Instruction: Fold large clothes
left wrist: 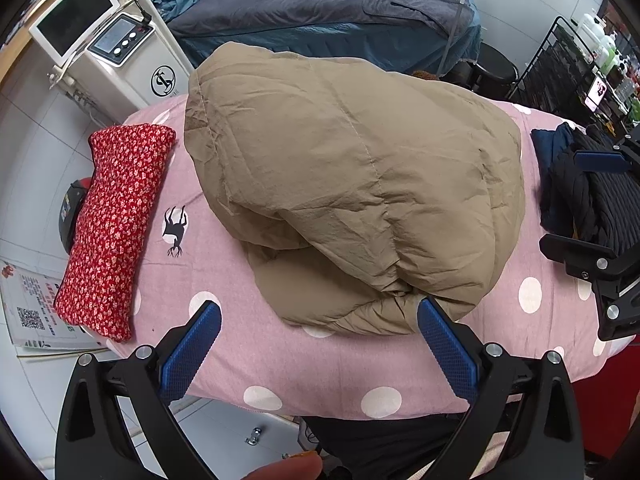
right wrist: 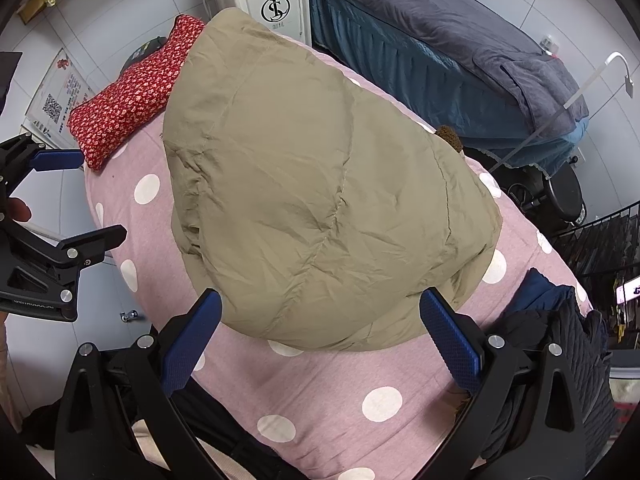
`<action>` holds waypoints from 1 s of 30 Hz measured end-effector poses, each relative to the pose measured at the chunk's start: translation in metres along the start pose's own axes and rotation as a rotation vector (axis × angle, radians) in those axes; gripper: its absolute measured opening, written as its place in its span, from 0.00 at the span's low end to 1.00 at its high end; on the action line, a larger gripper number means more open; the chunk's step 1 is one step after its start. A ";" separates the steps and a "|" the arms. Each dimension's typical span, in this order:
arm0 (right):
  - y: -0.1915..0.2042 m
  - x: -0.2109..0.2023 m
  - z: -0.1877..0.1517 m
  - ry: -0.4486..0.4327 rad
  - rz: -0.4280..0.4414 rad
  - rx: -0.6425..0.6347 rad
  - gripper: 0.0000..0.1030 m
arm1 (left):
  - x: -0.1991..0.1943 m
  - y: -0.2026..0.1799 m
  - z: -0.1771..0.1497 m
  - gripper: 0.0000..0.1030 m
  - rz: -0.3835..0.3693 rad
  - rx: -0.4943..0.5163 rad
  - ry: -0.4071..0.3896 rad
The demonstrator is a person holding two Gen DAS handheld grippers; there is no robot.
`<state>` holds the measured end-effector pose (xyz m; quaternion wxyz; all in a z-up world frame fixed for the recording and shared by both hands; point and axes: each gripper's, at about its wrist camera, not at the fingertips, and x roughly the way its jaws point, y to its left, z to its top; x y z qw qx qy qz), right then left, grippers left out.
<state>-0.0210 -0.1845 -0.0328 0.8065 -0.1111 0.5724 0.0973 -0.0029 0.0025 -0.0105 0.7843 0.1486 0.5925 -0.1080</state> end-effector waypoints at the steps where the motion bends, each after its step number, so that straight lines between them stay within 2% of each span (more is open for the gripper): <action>1: 0.000 0.000 0.000 0.001 0.000 0.000 0.95 | 0.000 0.000 0.000 0.94 -0.001 0.001 0.000; 30: 0.000 0.004 -0.001 0.009 0.011 0.008 0.95 | 0.005 0.004 -0.002 0.94 -0.015 -0.001 0.011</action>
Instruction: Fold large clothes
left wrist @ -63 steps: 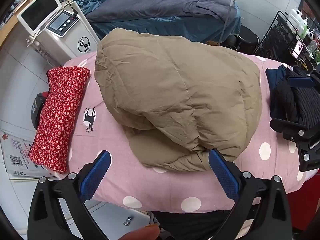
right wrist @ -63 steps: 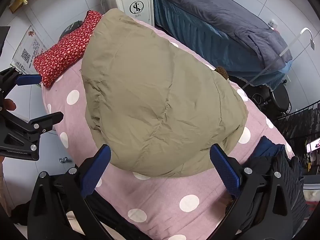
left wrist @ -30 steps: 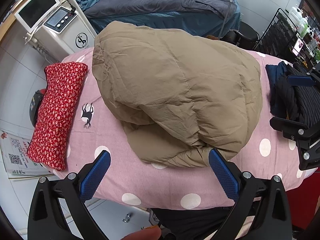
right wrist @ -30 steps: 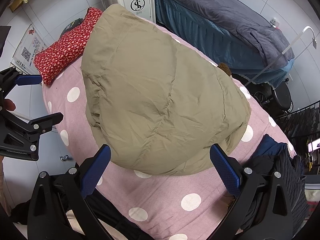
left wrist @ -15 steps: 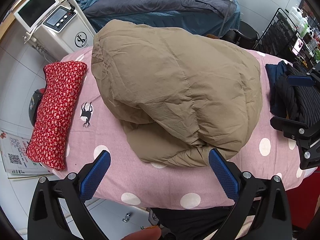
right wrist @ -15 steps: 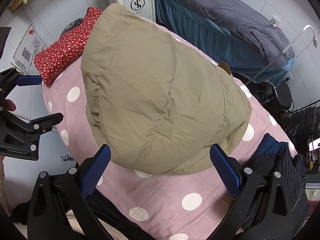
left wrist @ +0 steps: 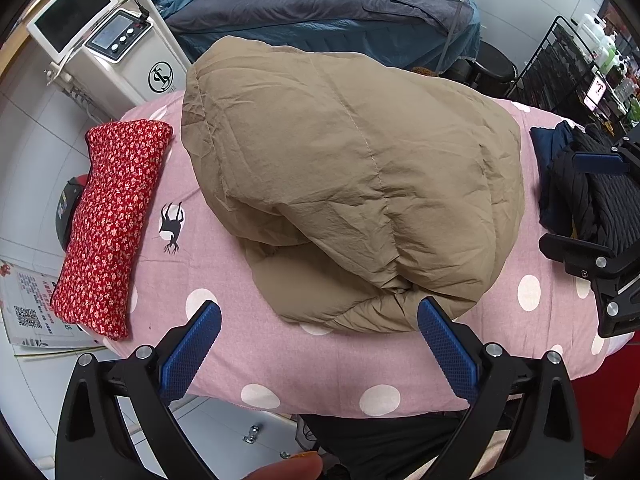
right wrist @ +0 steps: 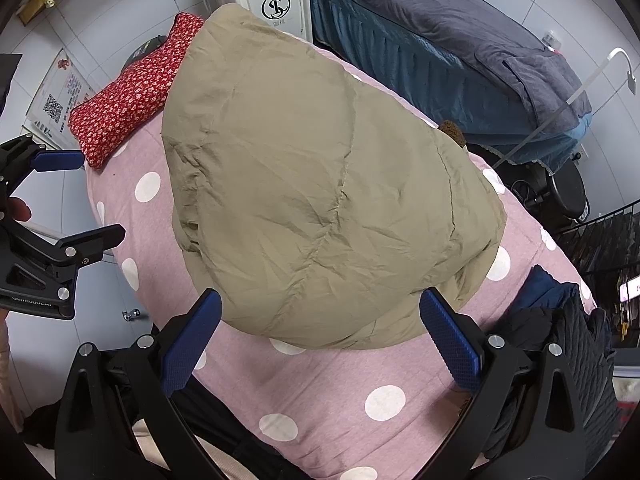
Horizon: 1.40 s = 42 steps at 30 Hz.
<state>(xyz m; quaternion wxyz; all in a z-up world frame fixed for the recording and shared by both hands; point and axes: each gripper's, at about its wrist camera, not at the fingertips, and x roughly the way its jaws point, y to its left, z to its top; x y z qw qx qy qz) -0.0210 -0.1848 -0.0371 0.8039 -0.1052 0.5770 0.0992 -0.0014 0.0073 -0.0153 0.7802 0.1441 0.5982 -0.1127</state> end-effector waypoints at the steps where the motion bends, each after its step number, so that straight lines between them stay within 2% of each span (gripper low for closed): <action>1: 0.000 0.000 0.000 0.001 0.001 0.001 0.95 | 0.000 0.000 0.000 0.94 0.000 0.000 0.000; 42: -0.002 0.006 0.000 0.012 0.018 0.007 0.95 | 0.008 0.002 0.002 0.94 -0.016 -0.005 0.030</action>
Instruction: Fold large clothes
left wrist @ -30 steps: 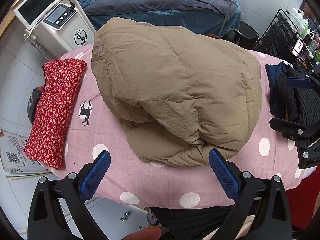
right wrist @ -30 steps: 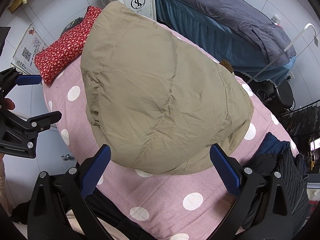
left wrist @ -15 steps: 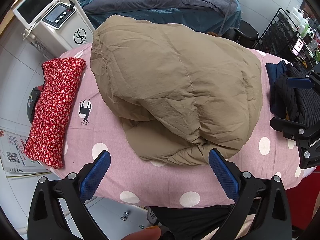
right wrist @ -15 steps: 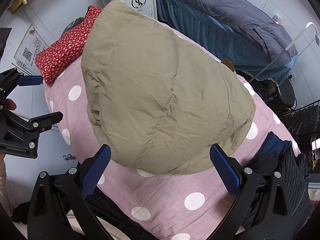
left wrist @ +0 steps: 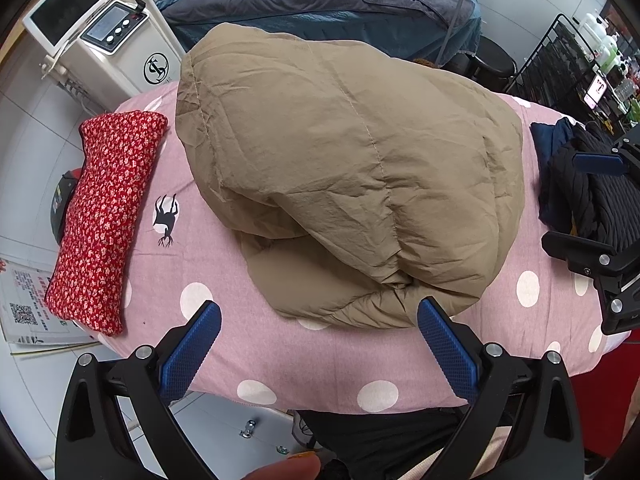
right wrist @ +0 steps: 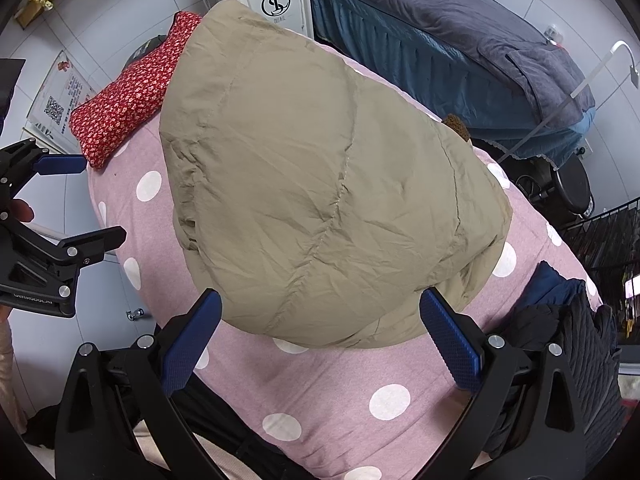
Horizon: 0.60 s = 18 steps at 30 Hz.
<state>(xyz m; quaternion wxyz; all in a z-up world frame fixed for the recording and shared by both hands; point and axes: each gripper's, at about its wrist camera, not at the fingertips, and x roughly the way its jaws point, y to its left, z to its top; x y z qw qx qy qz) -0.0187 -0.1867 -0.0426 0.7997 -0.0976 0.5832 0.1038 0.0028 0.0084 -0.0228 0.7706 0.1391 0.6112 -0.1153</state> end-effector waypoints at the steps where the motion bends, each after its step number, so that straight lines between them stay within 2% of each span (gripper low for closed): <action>1: 0.000 0.000 0.000 0.000 0.001 0.000 0.95 | 0.000 0.000 0.000 0.94 -0.001 0.000 0.000; 10: -0.016 0.007 0.008 -0.041 0.014 0.054 0.95 | 0.004 0.011 0.003 0.94 -0.042 -0.024 -0.016; 14: -0.031 0.018 0.024 -0.084 0.008 0.109 0.95 | 0.009 0.027 0.002 0.94 -0.066 -0.059 -0.048; 18: -0.048 0.029 0.056 -0.130 0.072 0.205 0.95 | 0.019 0.055 -0.005 0.94 -0.080 -0.135 -0.089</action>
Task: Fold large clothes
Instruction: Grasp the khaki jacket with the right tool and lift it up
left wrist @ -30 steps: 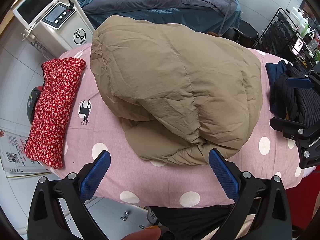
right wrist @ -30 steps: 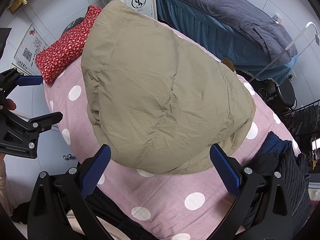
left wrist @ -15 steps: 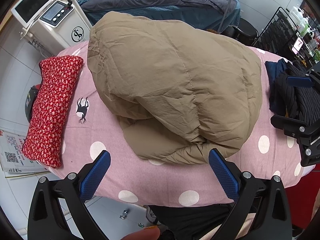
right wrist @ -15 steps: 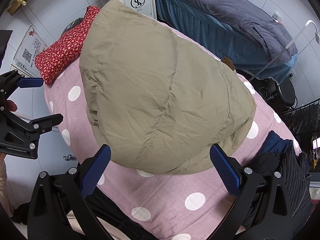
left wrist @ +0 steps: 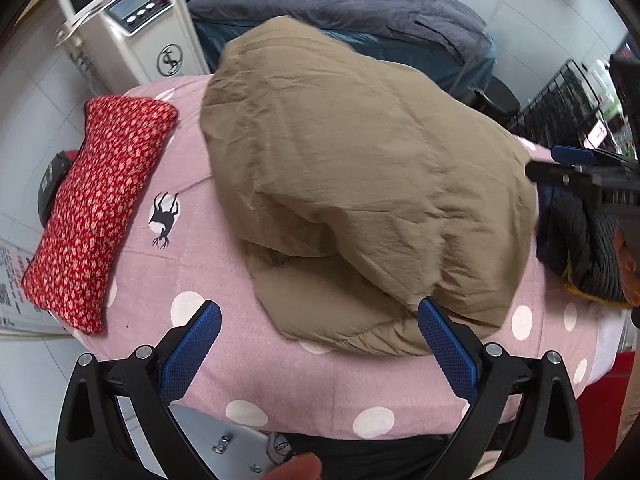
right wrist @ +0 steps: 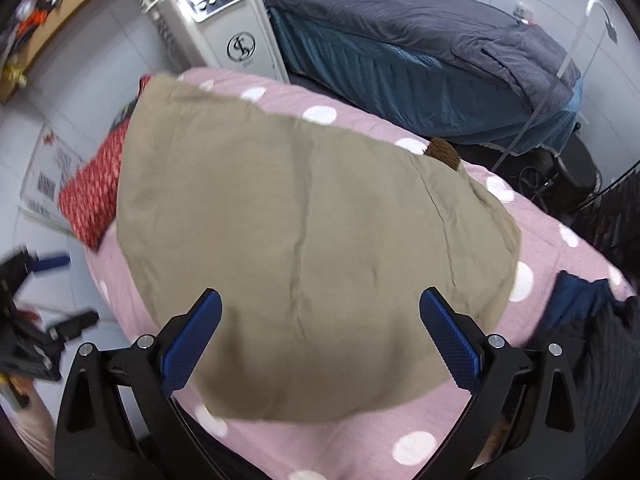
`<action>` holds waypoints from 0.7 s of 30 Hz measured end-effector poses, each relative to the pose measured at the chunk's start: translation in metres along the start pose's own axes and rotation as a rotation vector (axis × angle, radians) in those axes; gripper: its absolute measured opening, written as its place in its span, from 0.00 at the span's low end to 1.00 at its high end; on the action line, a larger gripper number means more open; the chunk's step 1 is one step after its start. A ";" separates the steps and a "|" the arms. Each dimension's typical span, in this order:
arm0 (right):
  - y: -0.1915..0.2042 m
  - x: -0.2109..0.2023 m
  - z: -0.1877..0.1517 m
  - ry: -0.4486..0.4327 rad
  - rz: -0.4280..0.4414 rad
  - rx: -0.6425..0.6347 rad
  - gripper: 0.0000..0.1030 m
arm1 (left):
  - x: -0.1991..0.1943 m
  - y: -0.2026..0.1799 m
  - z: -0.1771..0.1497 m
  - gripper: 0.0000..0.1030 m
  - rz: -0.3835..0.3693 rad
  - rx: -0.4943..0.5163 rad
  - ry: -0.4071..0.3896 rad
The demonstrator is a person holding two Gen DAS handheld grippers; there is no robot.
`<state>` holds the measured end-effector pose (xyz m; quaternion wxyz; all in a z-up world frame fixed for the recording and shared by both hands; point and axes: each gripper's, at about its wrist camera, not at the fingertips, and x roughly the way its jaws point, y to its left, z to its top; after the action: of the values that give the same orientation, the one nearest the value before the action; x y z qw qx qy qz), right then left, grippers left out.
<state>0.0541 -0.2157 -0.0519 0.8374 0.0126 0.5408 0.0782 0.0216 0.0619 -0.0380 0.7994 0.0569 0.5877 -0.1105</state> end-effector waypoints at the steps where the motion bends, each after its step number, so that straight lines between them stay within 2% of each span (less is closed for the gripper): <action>1: -0.001 0.004 0.009 -0.010 0.015 0.021 0.95 | 0.001 0.007 -0.002 0.94 -0.010 -0.020 -0.005; 7: 0.002 0.048 0.064 -0.074 0.102 0.133 0.95 | 0.005 0.044 -0.016 0.94 -0.113 -0.152 -0.018; 9: 0.003 0.066 0.070 -0.065 0.143 0.170 0.95 | 0.007 0.047 -0.020 0.94 -0.101 -0.150 -0.017; 11: 0.009 0.087 0.066 -0.001 0.170 0.171 0.95 | 0.006 0.049 -0.024 0.94 -0.069 -0.134 -0.027; 13: 0.029 0.104 0.047 0.078 0.136 0.073 0.95 | 0.003 0.049 -0.026 0.94 -0.042 -0.115 -0.047; 15: 0.044 0.113 0.021 0.133 0.086 -0.031 0.95 | 0.000 0.049 -0.025 0.94 -0.046 -0.109 -0.054; 21: 0.056 0.109 -0.070 0.089 -0.039 -0.194 0.95 | -0.005 0.029 -0.024 0.94 -0.164 -0.118 -0.077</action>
<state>0.0280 -0.1490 -0.1733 0.8114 -0.0825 0.5673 0.1144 0.0050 0.0959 -0.0414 0.8116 -0.0430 0.5648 -0.1430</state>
